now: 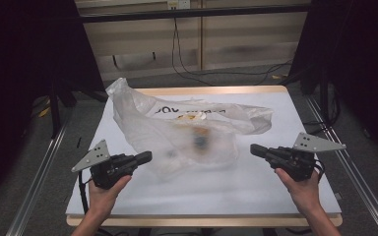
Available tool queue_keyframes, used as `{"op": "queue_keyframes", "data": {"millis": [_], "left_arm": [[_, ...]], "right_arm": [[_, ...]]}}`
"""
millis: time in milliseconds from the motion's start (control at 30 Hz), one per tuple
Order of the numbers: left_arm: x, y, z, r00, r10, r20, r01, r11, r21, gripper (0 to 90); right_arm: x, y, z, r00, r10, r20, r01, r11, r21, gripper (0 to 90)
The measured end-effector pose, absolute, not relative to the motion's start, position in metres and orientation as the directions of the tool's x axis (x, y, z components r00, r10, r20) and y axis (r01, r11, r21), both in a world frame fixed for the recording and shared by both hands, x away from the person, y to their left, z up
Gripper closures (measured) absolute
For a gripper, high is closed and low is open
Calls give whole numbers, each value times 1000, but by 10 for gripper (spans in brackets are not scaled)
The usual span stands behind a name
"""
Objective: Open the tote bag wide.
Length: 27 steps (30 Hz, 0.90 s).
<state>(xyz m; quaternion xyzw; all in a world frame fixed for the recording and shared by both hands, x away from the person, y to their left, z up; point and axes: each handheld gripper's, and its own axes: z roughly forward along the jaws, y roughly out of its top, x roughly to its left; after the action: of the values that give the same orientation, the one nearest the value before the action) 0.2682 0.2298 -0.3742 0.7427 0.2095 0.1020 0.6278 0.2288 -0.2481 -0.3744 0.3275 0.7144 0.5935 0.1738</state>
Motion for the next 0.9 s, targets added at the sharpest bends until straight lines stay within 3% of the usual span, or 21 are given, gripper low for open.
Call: {"op": "queue_keyframes", "data": {"millis": [900], "left_arm": [[294, 263, -308, 856, 515, -46, 62, -13, 998, 900]], "right_arm": [[250, -275, -336, -685, 718, 123, 208, 32, 978, 900]]}}
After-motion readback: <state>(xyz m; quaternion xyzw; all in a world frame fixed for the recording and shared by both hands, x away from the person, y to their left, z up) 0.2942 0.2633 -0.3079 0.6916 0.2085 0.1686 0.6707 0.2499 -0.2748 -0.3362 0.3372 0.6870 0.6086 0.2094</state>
